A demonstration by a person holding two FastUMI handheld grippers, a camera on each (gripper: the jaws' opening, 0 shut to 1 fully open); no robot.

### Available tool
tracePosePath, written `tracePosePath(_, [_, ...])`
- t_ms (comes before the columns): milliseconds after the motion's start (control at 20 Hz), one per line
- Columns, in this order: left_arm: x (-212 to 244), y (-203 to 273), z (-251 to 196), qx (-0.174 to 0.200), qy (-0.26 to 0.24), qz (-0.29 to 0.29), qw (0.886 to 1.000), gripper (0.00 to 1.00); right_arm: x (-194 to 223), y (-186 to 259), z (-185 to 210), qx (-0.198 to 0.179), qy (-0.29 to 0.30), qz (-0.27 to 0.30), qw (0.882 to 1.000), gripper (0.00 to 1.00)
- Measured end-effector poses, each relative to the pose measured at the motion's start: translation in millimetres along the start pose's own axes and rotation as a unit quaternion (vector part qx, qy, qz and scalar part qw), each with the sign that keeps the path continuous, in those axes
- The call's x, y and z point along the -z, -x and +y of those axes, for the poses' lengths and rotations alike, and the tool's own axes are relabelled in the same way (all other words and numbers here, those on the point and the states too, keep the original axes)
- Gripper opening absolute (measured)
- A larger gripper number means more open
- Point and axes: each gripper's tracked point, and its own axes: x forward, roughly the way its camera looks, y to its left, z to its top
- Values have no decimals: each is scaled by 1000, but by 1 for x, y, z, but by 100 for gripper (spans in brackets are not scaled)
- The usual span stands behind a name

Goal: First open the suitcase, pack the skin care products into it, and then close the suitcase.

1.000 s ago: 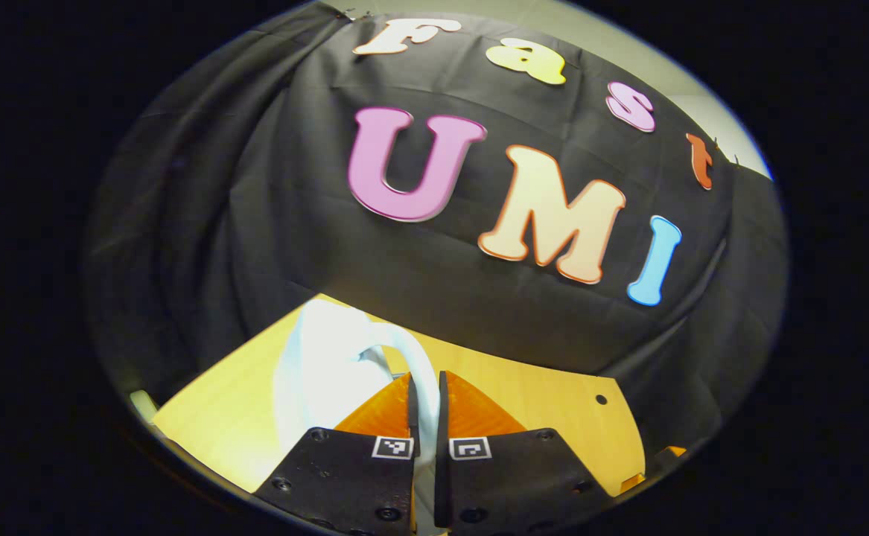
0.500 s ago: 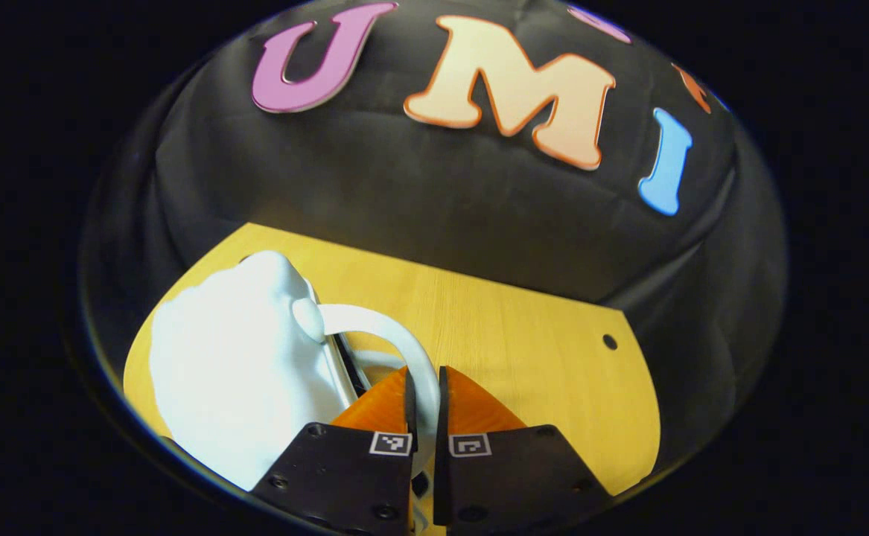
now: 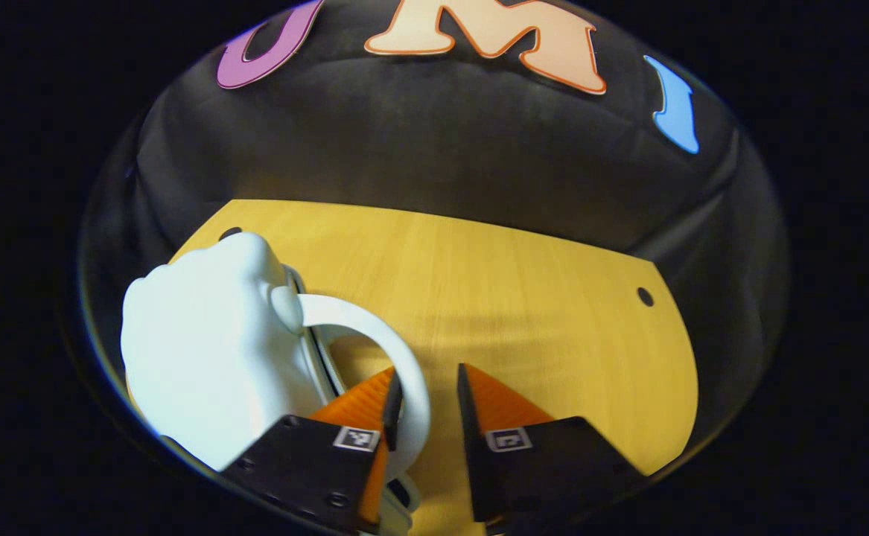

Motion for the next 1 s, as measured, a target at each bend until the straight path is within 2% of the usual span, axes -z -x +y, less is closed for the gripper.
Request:
tracePosePath(100, [-23,30,-9,19,-5,-51,998,84,-5,-1,2,-7,-5,-7,1000,97])
tracePosePath(150, [-34,51,-12,34,-7,-81,996,100,-8,-2,2,-10,-8,-11,1000,98])
tracePosePath(200, [-44,75,-19,47,-11,-114,992,96,-12,-2,2,-13,-11,-16,1000,97])
tracePosePath(400, [-67,163,-22,64,-9,-221,973,96,-32,-1,2,-22,-21,-42,999,97])
tracePosePath(600, [-47,225,-17,47,-18,-285,957,96,-51,6,3,-21,-19,-70,997,97])
tracePosePath(700, [-29,244,-8,27,-14,-303,952,93,-59,13,3,-16,-18,-84,996,97])
tracePosePath(800, [-7,253,-7,20,-2,-311,950,95,-63,20,4,-9,-13,-95,995,97])
tracePosePath(1000, [29,251,-7,26,-19,-295,955,95,-63,30,3,7,3,-103,995,97])
